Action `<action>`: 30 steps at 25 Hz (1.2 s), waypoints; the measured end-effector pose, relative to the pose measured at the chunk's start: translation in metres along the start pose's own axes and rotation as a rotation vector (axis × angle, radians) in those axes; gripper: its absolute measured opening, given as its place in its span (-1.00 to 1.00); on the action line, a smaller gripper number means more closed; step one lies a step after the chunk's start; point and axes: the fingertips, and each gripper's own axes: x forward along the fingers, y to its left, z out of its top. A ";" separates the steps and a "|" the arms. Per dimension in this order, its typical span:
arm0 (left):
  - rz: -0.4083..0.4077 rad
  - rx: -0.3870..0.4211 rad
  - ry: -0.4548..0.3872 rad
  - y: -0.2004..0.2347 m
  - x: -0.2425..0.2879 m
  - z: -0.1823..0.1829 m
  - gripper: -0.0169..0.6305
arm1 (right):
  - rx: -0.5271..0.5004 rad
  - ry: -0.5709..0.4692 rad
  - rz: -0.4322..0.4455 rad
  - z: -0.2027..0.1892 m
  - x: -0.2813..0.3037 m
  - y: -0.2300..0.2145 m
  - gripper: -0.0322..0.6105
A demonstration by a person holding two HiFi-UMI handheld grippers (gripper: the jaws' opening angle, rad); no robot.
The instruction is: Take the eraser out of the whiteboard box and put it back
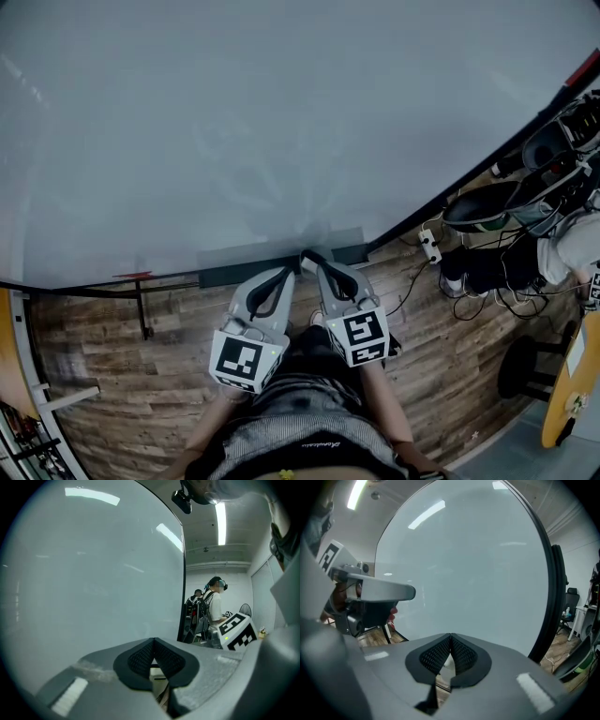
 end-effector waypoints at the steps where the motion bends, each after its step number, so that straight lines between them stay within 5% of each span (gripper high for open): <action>1: 0.000 0.001 0.004 0.000 0.000 -0.001 -0.94 | 0.001 0.004 0.000 -0.001 0.000 0.000 -0.89; 12: 0.001 0.011 0.020 0.003 0.001 -0.008 -0.94 | 0.016 0.013 0.027 -0.007 0.001 0.001 -0.87; 15: 0.002 0.025 0.020 0.007 0.002 -0.010 -0.94 | -0.018 0.013 0.056 -0.008 0.004 0.003 -0.57; 21: 0.023 -0.015 0.026 0.011 0.001 -0.011 -0.94 | -0.081 0.096 0.126 -0.022 0.013 -0.001 -0.28; 30: 0.051 0.027 0.023 0.021 -0.005 -0.015 -0.94 | -0.095 0.193 0.167 -0.042 0.032 -0.003 -0.31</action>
